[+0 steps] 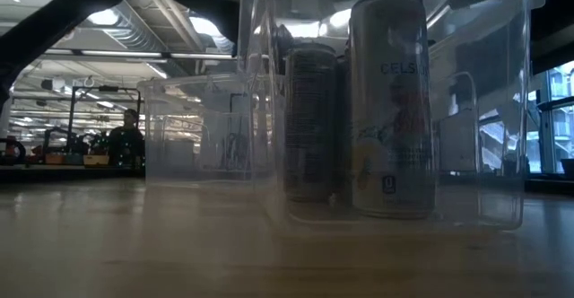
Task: Sort soda cans
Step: Put the red/white soda can into the right transparent bin
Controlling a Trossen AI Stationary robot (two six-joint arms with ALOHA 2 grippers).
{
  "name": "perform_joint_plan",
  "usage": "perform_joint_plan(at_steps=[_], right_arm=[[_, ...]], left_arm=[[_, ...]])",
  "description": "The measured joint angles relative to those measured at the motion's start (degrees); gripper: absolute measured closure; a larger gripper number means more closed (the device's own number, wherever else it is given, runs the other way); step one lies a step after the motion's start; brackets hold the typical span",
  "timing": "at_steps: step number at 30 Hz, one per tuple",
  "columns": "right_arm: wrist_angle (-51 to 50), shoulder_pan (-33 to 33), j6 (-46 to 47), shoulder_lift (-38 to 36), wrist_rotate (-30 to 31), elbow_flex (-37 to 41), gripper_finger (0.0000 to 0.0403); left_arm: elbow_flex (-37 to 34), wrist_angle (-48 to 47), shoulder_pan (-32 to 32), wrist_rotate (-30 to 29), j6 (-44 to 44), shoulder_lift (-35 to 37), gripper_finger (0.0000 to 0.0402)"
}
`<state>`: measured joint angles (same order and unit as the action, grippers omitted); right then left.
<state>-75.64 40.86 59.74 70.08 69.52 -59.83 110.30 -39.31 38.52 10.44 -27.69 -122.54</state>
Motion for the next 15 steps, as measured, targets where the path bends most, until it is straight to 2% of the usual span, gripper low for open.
perform_joint_plan(at_steps=[8,15], right_arm=[[-0.02,0.00,-0.20,0.00,1.92,0.00,0.0400],[0.13,0.00,-0.20,0.00,2.03,0.02,0.0400]], left_arm=[[0.00,1.30,0.63,0.28,0.38,-2.67,0.0041],[0.02,1.86,0.59,2.96,0.04,-2.77,0.0041]])
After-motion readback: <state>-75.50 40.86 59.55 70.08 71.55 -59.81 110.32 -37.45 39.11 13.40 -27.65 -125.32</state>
